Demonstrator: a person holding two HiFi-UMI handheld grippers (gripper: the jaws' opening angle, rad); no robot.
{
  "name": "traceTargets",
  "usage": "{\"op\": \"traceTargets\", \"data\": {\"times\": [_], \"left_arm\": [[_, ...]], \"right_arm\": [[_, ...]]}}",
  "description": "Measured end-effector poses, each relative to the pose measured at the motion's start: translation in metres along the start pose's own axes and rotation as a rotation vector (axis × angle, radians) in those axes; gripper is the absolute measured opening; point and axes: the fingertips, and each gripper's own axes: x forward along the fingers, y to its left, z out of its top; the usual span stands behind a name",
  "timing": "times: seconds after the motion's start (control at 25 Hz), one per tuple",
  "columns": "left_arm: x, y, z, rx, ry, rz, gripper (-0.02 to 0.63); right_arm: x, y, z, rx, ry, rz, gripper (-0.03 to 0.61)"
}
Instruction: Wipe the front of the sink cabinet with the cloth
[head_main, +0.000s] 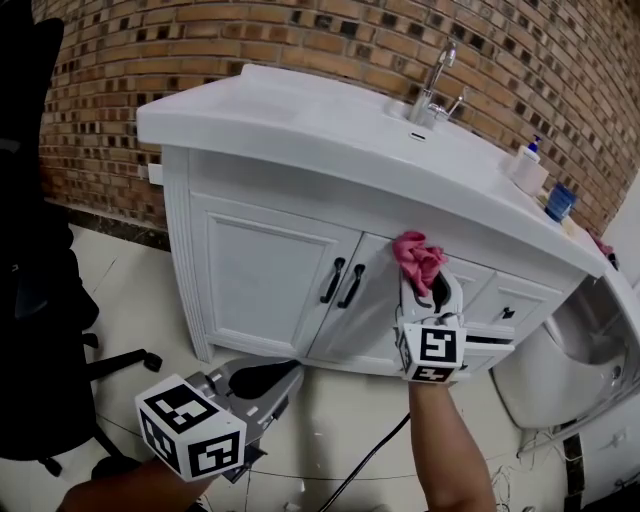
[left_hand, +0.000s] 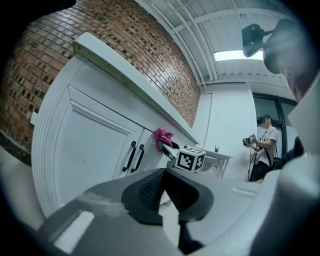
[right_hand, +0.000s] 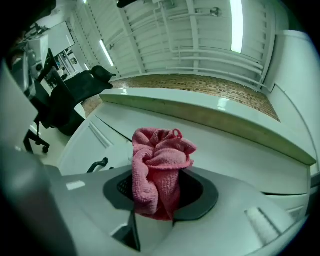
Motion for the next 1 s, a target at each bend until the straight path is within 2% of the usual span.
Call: {"op": "traceTargets", "data": {"times": [0.16,0.4,0.6,1.0], "left_arm": [[-0.006,0.008,0.0,-0.013,-0.002,0.016,0.003],[-0.003,0.006,-0.006,-0.017,0.017,0.017,0.003],[0.003,0.006,-0.011,0.001,0.039,0.019,0.003],[0.01,0.011,-0.025,0.005,0.086,0.04,0.003]], "right_arm": [[0.001,0.003,-0.002,-0.015,-0.03,-0.046,0.163],[-0.001,0.019,-0.015,-0.057,-0.049,-0.033,0.162],[-0.002,0.034,-0.042,-0.042,0.024,0.003,0.161],[-0.014,0.062,-0.087,0.021,0.077,0.051,0.161]]}}
